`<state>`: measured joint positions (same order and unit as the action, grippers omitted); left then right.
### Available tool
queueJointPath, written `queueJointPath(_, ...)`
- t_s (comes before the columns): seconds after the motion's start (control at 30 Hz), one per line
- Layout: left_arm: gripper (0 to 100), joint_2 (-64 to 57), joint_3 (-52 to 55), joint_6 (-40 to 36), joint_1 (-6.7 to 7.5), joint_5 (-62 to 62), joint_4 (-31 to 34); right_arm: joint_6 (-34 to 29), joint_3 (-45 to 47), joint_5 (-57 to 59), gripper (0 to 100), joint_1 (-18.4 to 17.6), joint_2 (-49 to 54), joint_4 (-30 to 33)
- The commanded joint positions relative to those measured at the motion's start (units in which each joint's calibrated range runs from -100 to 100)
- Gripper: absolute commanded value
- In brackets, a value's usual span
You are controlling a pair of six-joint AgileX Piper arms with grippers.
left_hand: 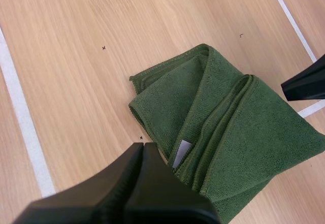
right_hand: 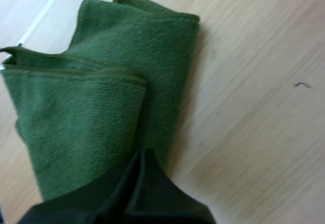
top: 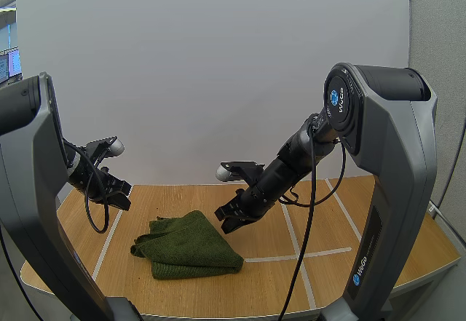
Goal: Fold the towel
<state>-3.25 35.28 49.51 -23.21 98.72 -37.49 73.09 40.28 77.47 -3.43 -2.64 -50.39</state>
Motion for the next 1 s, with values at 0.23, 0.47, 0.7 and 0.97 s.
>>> queueJointPath(0.23, 0, -0.6, 0.1, -0.6, 0.1, 1.3, -0.6, 0.7, 0.3, 22.2, 0, 0.1, 0.0, -1.7)
queueJointPath(0.47, 0, -0.6, 0.1, -0.2, 0.1, 1.3, -0.6, 0.6, 0.7, 22.5, 0, -0.1, 0.0, -3.0)
queueJointPath(0.7, 0, -0.6, 0.1, 0.5, 0.1, 1.3, -1.0, 2.7, 8.7, 22.5, 0, -2.0, 0.2, -2.6)
queueJointPath(0.97, 0, -0.6, 0.1, 0.6, 0.1, 1.3, -1.1, 1.0, 3.8, 22.5, 0, -2.2, 7.1, -2.4)
